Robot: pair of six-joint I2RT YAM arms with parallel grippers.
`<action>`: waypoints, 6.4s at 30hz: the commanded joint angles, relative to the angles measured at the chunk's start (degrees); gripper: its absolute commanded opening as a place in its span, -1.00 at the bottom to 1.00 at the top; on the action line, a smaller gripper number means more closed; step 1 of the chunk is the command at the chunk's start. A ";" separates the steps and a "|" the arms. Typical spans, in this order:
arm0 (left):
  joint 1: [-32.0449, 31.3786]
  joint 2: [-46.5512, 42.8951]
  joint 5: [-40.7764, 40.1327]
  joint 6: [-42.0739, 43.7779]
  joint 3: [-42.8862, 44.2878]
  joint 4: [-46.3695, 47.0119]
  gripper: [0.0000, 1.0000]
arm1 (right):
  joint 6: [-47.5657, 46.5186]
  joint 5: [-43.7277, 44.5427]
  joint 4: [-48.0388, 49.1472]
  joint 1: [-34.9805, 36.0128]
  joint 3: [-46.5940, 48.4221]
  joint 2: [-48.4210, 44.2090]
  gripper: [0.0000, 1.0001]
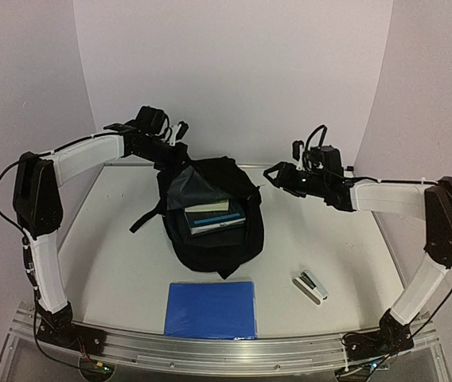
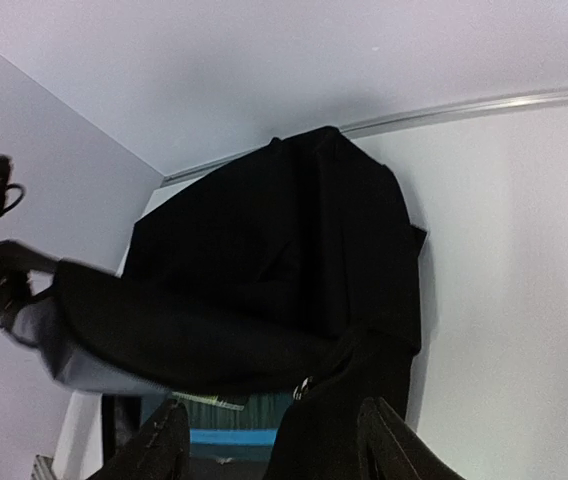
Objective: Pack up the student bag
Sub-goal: Unzip the student bag at the center of the board, then pick up the files from the center of the board.
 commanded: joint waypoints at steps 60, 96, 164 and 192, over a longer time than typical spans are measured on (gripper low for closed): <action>-10.13 -31.04 11.25 -42.09 -67.67 18.72 0.21 | 11.22 -26.80 -0.83 16.73 -28.55 0.76 0.32; -13.74 -19.35 14.66 -42.84 -68.56 25.87 -0.26 | 26.51 -31.24 29.49 18.35 -34.56 8.35 0.19; -13.79 -12.77 10.63 -28.72 -55.49 24.37 -0.30 | -15.91 -24.75 -25.08 18.23 -5.07 15.10 0.02; -13.78 -16.49 9.19 -27.52 -58.95 30.44 -0.16 | -18.31 -45.45 -28.21 18.24 -4.34 16.61 -0.68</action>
